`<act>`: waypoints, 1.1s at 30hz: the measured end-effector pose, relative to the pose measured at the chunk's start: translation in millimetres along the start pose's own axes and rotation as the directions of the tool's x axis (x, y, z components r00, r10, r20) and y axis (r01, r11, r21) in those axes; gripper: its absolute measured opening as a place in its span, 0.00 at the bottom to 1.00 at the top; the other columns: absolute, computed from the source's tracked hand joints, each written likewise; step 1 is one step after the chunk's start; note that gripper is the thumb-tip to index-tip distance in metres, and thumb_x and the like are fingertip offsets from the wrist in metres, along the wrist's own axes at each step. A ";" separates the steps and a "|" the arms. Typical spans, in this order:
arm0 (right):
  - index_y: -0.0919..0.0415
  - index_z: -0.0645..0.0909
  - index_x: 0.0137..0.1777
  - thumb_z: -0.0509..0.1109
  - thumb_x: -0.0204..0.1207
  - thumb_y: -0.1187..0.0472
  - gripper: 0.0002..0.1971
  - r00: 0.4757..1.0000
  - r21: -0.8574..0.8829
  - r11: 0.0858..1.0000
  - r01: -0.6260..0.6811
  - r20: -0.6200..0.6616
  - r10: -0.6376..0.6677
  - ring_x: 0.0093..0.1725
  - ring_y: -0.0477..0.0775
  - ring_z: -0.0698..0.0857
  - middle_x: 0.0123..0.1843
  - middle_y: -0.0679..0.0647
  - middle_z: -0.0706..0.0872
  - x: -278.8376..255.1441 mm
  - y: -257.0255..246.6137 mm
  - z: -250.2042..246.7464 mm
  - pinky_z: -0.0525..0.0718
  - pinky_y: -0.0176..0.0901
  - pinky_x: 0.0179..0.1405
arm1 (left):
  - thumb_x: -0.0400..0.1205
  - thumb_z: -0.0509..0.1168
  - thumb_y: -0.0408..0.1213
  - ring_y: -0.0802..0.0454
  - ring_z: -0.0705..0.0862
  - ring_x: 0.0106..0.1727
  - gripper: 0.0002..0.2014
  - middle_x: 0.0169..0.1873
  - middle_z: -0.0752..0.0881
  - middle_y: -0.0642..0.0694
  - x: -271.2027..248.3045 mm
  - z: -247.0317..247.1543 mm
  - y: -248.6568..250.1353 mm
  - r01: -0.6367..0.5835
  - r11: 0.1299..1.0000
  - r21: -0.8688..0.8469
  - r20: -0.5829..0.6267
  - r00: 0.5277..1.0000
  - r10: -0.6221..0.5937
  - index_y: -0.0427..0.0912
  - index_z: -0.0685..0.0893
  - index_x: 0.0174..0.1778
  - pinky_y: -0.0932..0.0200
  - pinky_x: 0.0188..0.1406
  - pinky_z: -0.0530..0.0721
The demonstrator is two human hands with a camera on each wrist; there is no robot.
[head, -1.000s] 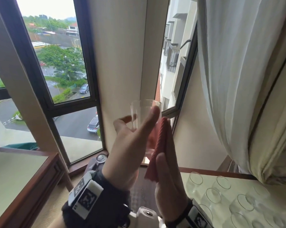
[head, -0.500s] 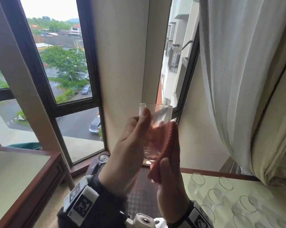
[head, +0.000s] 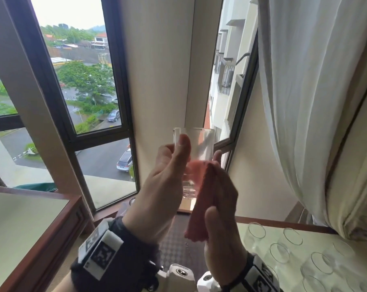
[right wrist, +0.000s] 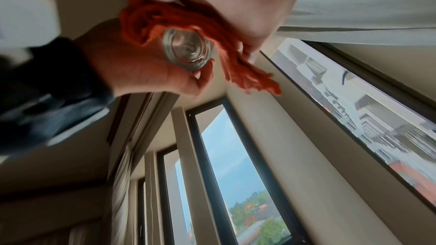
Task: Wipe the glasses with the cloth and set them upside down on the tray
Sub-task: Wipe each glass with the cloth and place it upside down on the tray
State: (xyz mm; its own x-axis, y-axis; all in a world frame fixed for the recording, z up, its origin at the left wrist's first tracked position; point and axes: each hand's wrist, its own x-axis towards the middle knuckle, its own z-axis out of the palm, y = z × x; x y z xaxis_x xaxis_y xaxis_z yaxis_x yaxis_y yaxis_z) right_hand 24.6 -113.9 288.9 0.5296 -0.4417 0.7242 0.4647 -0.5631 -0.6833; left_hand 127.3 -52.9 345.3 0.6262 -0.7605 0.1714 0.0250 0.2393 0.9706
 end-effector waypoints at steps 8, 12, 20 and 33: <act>0.55 0.55 0.87 0.60 0.84 0.69 0.33 0.992 -0.088 0.996 0.012 -0.123 -0.022 0.80 0.67 0.74 0.86 0.58 0.67 37.4 -6.6 -21.3 0.78 0.64 0.76 | 0.79 0.56 0.77 0.44 0.88 0.64 0.34 0.62 0.88 0.39 -10.7 15.0 -8.6 -0.010 0.995 0.098 0.094 0.996 0.000 0.53 0.79 0.68 0.44 0.69 0.86; 0.38 0.49 0.89 0.56 0.83 0.63 0.37 0.993 -0.275 0.958 0.083 0.105 -0.056 0.73 0.91 0.70 0.92 0.52 0.48 8.4 -0.7 -12.1 0.75 0.87 0.64 | 0.77 0.58 0.77 0.29 0.83 0.70 0.38 0.68 0.83 0.27 0.3 7.2 -0.7 0.029 0.999 -0.033 0.005 1.000 -0.029 0.49 0.81 0.69 0.29 0.76 0.78; 0.52 0.67 0.85 0.62 0.89 0.51 0.25 0.990 -0.187 0.978 0.098 -0.081 -0.114 0.72 0.55 0.81 0.85 0.41 0.70 6.8 13.0 -13.2 0.82 0.29 0.62 | 0.78 0.78 0.58 0.58 0.93 0.40 0.34 0.49 0.89 0.40 -1.3 15.1 -14.0 0.046 0.999 0.006 0.061 0.997 -0.047 0.41 0.73 0.69 0.71 0.40 0.87; 0.25 0.79 0.65 0.59 0.86 0.41 0.12 0.994 -0.400 0.910 0.111 0.059 -0.096 0.59 0.25 0.83 0.59 0.20 0.84 3.4 19.3 -10.5 0.78 0.19 0.59 | 0.85 0.60 0.62 0.49 0.88 0.51 0.26 0.48 0.89 0.47 2.4 5.4 -16.1 -0.049 0.998 -0.044 0.030 0.998 0.050 0.47 0.84 0.68 0.43 0.66 0.86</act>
State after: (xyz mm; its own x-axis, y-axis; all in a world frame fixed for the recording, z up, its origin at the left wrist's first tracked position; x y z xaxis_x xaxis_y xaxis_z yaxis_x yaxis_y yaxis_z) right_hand 27.9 -133.6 279.2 0.5239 -0.3436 0.7794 0.1982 -0.8407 -0.5038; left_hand 124.1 -61.8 331.0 0.6033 -0.7652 0.2245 0.0288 0.3023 0.9528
